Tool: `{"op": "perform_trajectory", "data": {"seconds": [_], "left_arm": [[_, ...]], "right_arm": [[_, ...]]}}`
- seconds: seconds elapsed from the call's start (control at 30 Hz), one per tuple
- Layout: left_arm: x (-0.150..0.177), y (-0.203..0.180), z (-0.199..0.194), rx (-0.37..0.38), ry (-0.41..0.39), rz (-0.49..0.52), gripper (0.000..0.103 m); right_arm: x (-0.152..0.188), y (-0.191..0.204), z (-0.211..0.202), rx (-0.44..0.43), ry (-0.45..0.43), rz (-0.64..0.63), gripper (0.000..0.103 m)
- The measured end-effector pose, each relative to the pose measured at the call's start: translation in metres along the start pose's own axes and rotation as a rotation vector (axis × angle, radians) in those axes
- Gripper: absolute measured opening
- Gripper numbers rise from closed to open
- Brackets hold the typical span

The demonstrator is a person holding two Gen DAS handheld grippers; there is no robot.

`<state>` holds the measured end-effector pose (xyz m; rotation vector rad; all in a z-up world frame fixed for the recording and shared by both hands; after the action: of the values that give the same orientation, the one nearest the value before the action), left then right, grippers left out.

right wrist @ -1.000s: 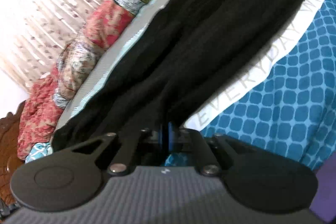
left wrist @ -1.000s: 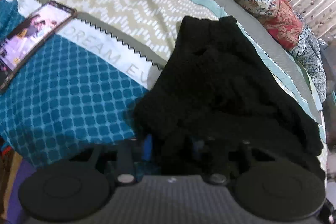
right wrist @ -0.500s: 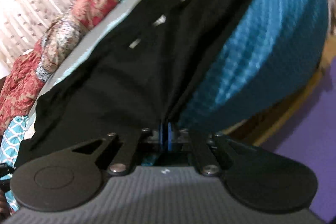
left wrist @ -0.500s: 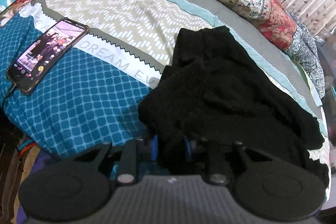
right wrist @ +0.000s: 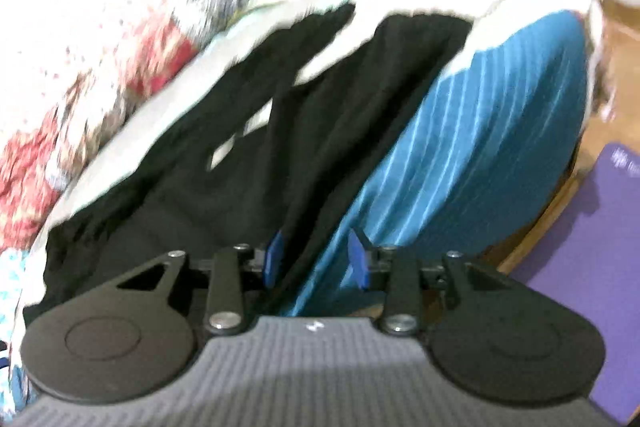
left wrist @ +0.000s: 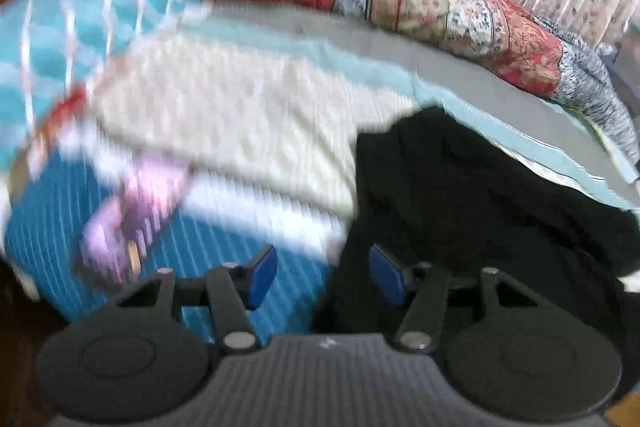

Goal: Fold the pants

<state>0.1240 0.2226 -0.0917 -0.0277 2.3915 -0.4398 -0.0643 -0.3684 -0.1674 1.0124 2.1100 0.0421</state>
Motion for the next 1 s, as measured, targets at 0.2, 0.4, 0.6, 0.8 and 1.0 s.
{"op": "perform_trajectory", "data": {"seconds": [0.2,0.4,0.6,0.8,1.0], "left_arm": [[-0.076,-0.055,0.075,-0.014,0.001,0.35,0.099],[-0.085,-0.083,0.172,-0.086,0.114,0.479,0.098],[-0.076,-0.08,0.22,-0.13,0.2,0.511,0.073],[-0.066,-0.082,0.234,-0.12,0.24,0.543,0.05],[-0.067,-0.084,0.232,-0.126,0.217,0.564,0.026]], "right_arm": [[-0.07,0.018,0.03,-0.017,-0.066,0.034,0.04],[-0.155,0.048,0.088,-0.053,-0.057,0.113,0.04],[-0.218,0.081,0.187,0.009,0.093,0.17,0.042],[-0.234,0.1,0.27,0.208,0.1,0.099,0.048],[-0.228,0.1,0.317,0.327,0.112,0.074,0.057]]}}
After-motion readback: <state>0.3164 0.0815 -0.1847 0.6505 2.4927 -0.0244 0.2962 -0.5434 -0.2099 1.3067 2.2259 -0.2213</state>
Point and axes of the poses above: each gripper's, at about its wrist camera, not at the fingertips, and z roughly the way its jaws point, y to its left, x to its underside, the point moved 9 cm from there along z, roughly the way its jaws point, and after that the axes turned 13 degrees about x, right-handed, at the moved point
